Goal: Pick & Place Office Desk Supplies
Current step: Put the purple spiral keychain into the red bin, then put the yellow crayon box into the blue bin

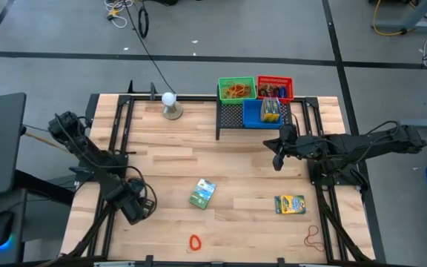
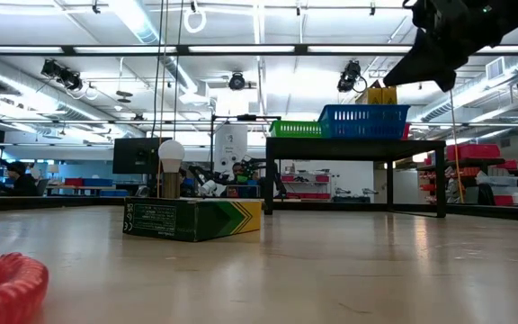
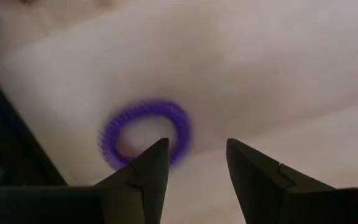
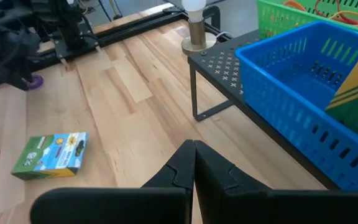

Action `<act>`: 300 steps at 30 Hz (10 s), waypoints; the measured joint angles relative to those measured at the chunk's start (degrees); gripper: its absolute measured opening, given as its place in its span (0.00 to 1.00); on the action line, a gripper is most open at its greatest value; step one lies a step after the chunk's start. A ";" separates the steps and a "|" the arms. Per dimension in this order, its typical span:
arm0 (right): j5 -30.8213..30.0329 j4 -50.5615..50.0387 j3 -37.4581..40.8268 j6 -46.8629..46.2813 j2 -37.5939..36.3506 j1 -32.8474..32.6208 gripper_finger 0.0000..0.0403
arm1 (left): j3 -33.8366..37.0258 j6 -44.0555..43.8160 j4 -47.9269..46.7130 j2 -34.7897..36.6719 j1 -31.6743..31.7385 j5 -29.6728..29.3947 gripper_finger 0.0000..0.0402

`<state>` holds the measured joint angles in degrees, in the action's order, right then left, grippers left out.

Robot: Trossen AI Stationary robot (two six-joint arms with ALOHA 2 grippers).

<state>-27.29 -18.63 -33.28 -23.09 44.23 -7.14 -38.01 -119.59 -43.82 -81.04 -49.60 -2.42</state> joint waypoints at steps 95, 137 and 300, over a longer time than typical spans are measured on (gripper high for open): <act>-0.28 -21.44 -29.70 6.85 7.03 1.59 0.01 | -28.38 102.23 51.71 -18.30 55.18 14.88 0.23; 35.86 -32.38 -46.69 9.65 38.86 65.31 0.42 | -14.44 84.55 69.31 -17.96 43.59 -19.44 0.05; 0.30 54.09 19.63 -106.57 6.63 -7.53 0.55 | -30.46 186.88 78.55 -28.14 30.47 -66.02 0.01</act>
<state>-26.99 35.46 -13.65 -129.66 50.87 -14.67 -68.47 67.29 34.74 -109.19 -19.14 -68.44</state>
